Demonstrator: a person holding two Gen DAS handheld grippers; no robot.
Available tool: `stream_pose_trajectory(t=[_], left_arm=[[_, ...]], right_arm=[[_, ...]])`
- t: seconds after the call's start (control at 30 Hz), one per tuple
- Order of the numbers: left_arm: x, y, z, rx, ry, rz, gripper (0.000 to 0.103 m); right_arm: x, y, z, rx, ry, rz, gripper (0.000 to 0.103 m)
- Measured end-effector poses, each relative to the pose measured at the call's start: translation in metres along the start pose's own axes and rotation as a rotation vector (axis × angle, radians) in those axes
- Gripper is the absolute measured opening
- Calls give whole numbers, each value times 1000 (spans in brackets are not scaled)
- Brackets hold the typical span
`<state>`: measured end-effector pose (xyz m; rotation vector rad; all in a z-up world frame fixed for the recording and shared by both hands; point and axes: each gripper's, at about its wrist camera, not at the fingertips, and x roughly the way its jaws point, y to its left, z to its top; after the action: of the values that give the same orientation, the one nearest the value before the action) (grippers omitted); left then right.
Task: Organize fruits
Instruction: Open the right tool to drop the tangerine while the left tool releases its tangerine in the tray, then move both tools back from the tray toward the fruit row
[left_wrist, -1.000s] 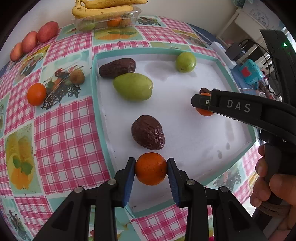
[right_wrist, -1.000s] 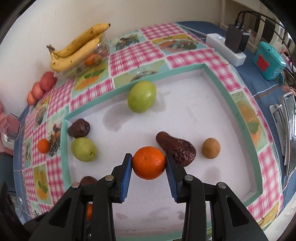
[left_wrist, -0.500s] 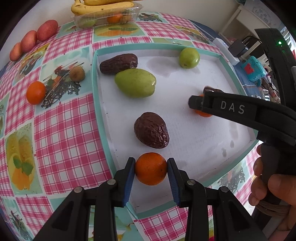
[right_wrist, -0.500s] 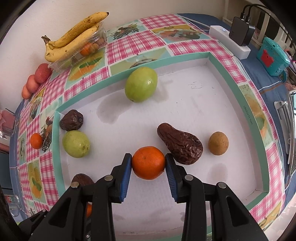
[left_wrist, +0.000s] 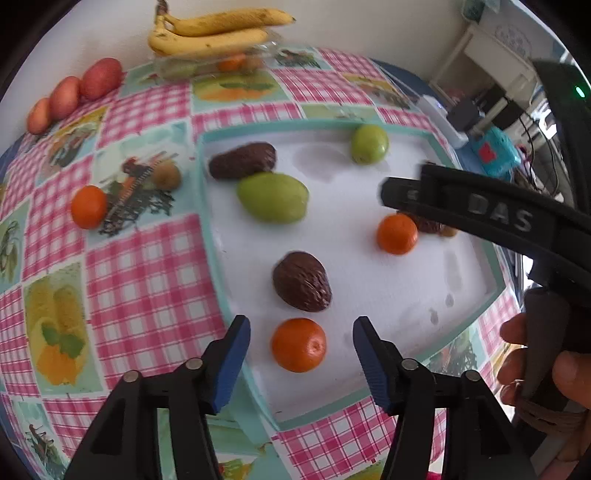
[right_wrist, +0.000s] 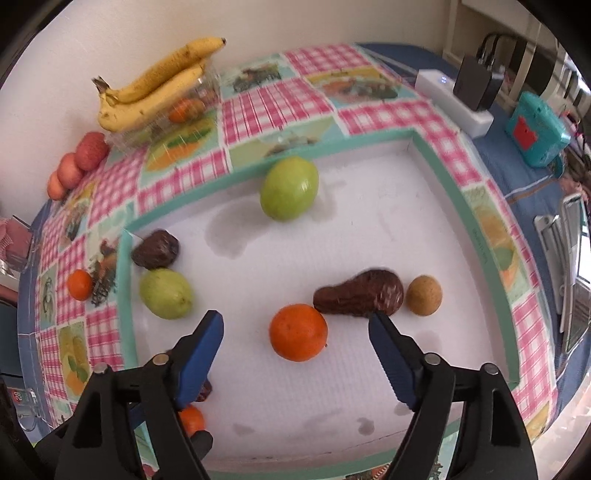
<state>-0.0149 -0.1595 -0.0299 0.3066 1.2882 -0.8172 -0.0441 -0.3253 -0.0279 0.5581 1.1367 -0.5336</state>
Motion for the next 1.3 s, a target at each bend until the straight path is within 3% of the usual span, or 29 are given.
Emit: stream_pose_trajectory(t=[0.23,0.3,0.37,0.63,0.83,1.1,1.3], left_arm=[[-19,39,9,-106,-77,95,85],[-24,52,11,-150,-100,118,95],[-31,69,13,-198,-128,149,99],[-61,137,11,-391,-228,286,101],[-83,182,0,-523,-283,371,102],[-92,203,-5,-584,-308,365,102],[-90,214,2,-611,-314,297,102]], right_arm=[[-31,-6,6,30,-106,3,84],[-38,-11,6,57,-125,22,84],[-42,-13,6,78,-137,61,84],[-41,17,10,-15,-128,142,84],[-34,44,5,-107,-143,107,84],[-27,82,-5,-201,-132,179,84],[-27,101,-6,-242,-151,184,84]])
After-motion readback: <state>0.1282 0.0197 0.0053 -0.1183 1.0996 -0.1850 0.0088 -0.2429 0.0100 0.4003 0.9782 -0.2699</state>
